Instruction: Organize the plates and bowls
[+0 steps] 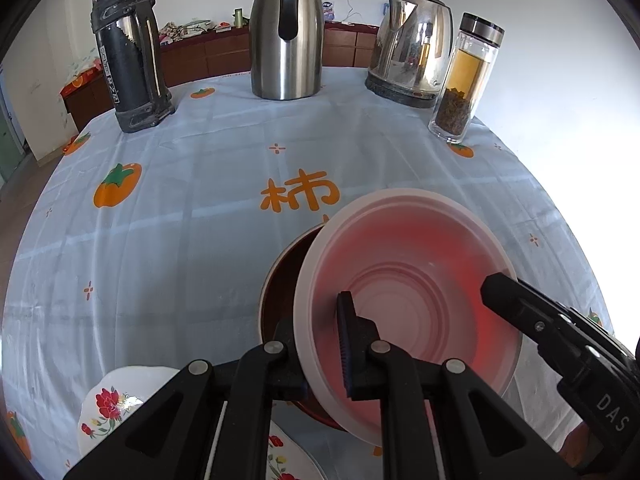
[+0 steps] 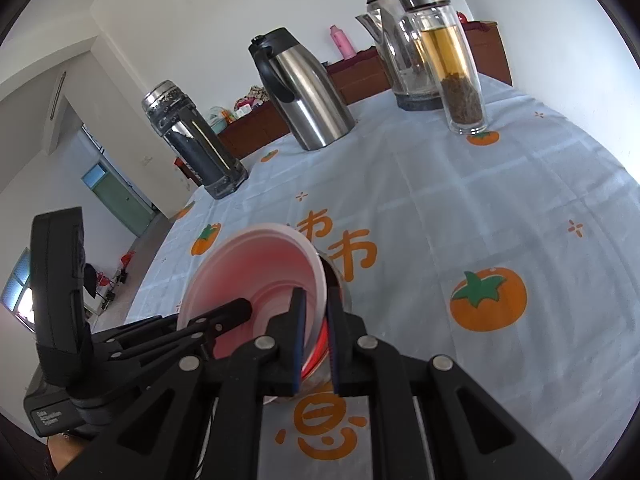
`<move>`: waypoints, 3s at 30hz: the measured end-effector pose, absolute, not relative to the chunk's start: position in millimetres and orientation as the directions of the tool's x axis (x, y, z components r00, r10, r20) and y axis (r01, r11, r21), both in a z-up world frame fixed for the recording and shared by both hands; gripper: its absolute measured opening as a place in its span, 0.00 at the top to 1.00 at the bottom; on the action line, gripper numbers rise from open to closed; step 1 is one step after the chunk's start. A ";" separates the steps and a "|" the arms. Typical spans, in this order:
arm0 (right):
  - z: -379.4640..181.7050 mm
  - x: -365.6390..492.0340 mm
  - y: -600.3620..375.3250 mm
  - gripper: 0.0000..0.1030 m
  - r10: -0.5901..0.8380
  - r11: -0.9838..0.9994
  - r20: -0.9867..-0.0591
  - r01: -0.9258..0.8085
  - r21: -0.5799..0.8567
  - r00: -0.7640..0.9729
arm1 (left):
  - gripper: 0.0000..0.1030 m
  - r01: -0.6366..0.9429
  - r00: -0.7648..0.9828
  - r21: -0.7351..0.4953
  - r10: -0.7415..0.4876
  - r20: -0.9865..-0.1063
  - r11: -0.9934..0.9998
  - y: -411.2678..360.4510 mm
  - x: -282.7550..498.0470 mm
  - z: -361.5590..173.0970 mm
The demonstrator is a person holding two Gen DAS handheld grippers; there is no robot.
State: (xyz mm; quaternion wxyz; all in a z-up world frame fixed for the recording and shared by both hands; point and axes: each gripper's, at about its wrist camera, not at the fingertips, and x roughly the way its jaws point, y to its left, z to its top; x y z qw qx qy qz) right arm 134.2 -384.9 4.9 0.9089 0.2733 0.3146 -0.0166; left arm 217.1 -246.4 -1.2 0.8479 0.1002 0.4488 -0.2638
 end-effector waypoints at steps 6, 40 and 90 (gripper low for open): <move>3.0 133.8 -386.2 0.88 0.155 0.840 -0.579 0.201 0.503 0.800 | 0.86 0.525 0.451 -0.064 -0.341 -0.825 0.849 -246.6 219.8 -8.9; 9.7 116.9 -397.3 0.66 0.107 0.805 -0.493 0.216 0.552 0.863 | 0.37 0.538 0.549 -0.102 -0.440 -0.711 0.837 -216.5 205.4 44.0; -16.4 -74.7 -251.9 0.46 0.163 0.902 -0.561 0.107 0.418 0.812 | 0.37 0.476 0.622 -0.067 -0.389 -0.679 0.877 -69.6 32.4 -2.8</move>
